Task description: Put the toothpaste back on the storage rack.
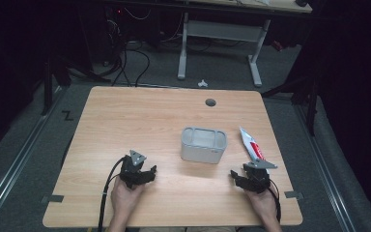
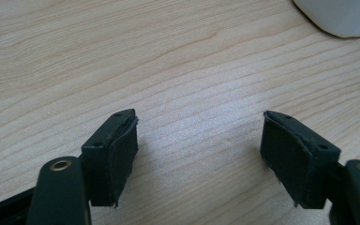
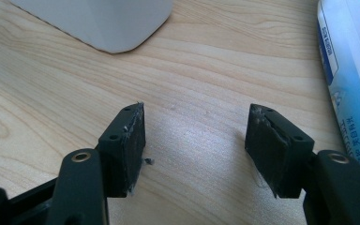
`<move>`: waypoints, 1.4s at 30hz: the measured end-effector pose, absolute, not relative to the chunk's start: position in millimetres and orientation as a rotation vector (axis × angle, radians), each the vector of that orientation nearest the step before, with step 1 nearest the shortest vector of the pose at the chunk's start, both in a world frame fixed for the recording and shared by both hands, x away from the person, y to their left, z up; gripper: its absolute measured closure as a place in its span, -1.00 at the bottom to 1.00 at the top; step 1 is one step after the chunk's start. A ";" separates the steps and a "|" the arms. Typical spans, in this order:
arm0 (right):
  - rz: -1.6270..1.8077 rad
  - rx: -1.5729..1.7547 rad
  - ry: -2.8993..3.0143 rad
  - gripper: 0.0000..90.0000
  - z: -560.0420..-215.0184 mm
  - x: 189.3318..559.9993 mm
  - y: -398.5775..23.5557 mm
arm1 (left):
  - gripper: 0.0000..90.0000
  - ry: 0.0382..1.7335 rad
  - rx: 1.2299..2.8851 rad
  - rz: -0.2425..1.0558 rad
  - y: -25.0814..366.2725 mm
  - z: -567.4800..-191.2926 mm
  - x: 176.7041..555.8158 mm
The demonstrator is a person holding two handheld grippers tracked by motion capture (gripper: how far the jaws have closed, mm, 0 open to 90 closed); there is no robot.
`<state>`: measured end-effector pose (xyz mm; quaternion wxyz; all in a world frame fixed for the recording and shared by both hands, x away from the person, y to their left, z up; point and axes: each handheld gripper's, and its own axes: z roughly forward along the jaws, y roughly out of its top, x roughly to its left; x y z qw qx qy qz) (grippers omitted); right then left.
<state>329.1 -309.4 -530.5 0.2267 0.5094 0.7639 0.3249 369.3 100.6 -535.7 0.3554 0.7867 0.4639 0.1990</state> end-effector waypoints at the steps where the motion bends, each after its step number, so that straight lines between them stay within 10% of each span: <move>1: 0.895 1.404 2.105 -0.14 -530.5 329.1 -309.4 | -0.37 1.198 2.033 0.514 100.6 -535.7 369.3; 42: 1.029 1.400 2.060 -0.07 -512.5 306.8 -324.3 | -0.37 1.199 2.032 0.511 101.3 -535.5 369.5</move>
